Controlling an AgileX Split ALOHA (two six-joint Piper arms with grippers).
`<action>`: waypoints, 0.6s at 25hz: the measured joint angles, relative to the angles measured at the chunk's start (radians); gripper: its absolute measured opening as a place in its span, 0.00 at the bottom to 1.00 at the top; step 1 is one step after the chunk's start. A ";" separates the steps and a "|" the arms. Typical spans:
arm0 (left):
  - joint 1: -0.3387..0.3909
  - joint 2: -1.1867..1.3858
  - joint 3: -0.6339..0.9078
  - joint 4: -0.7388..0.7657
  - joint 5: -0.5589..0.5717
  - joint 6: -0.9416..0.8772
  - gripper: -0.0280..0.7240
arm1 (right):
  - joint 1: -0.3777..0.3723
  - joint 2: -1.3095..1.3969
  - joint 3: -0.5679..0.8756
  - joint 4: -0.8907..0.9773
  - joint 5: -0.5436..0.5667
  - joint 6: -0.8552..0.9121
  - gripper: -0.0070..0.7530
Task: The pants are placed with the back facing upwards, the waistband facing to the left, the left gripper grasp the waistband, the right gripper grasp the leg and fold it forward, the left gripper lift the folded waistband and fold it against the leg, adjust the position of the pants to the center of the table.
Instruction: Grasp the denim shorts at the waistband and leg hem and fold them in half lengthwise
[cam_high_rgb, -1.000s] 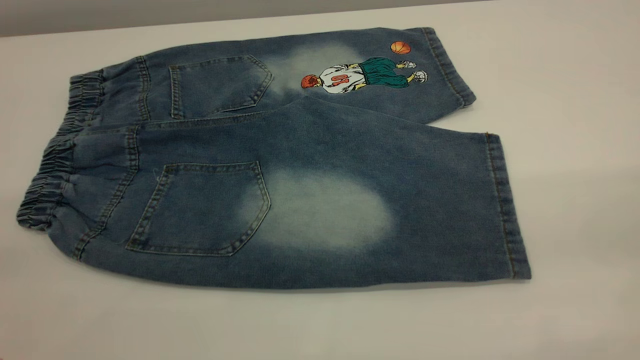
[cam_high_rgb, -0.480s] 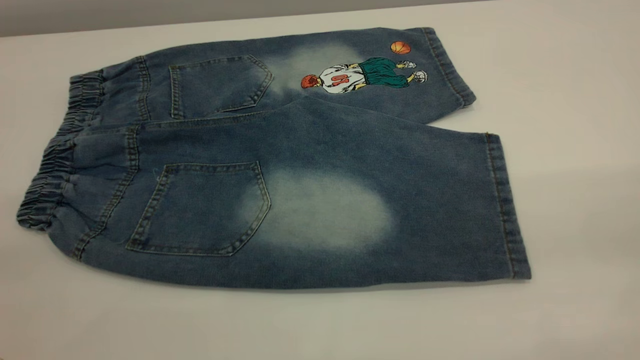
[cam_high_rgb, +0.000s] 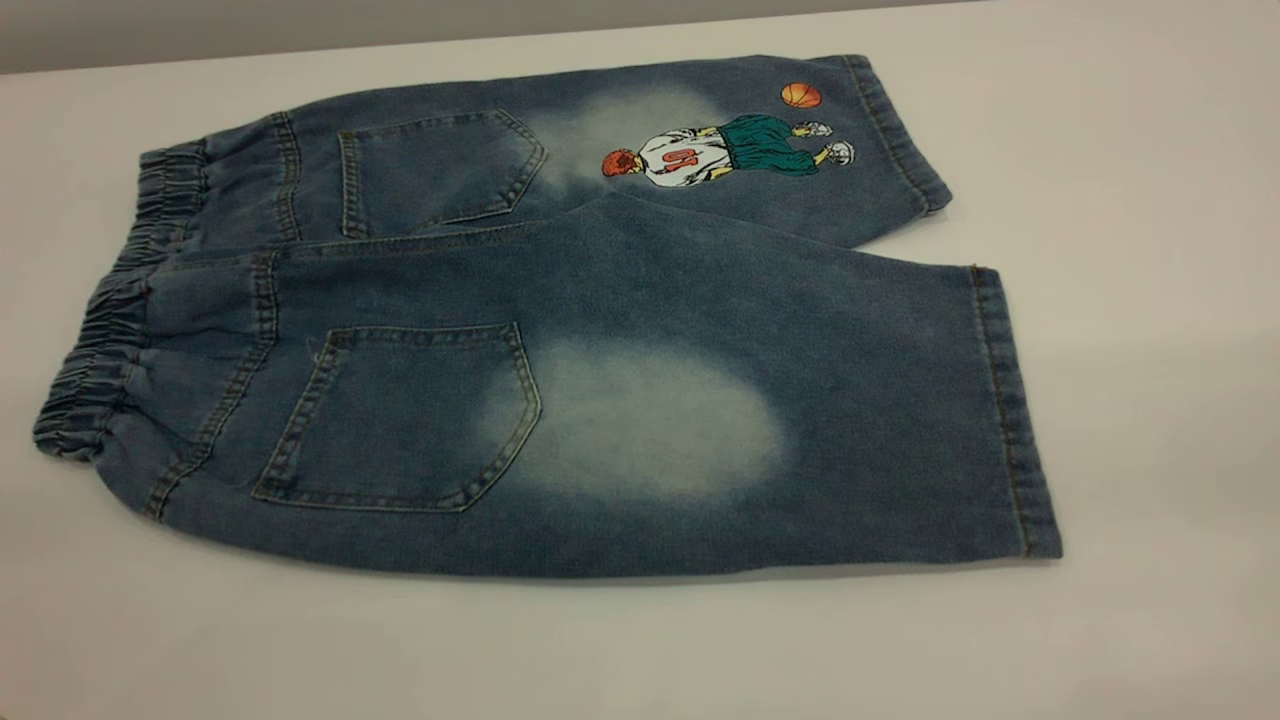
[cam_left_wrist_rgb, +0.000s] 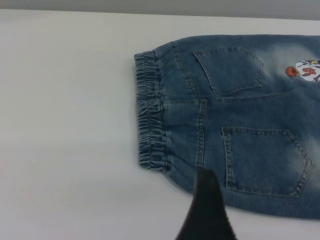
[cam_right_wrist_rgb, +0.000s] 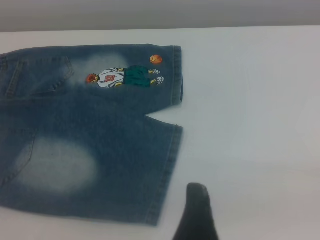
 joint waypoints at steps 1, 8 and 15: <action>0.000 0.000 0.000 0.000 0.000 0.000 0.68 | 0.000 0.000 0.000 0.000 0.000 0.000 0.64; 0.000 0.000 0.000 0.000 0.000 0.000 0.68 | 0.000 0.000 0.000 0.040 -0.007 -0.001 0.64; 0.000 0.003 -0.015 -0.001 0.020 0.000 0.68 | 0.000 0.000 -0.001 0.055 -0.013 0.004 0.64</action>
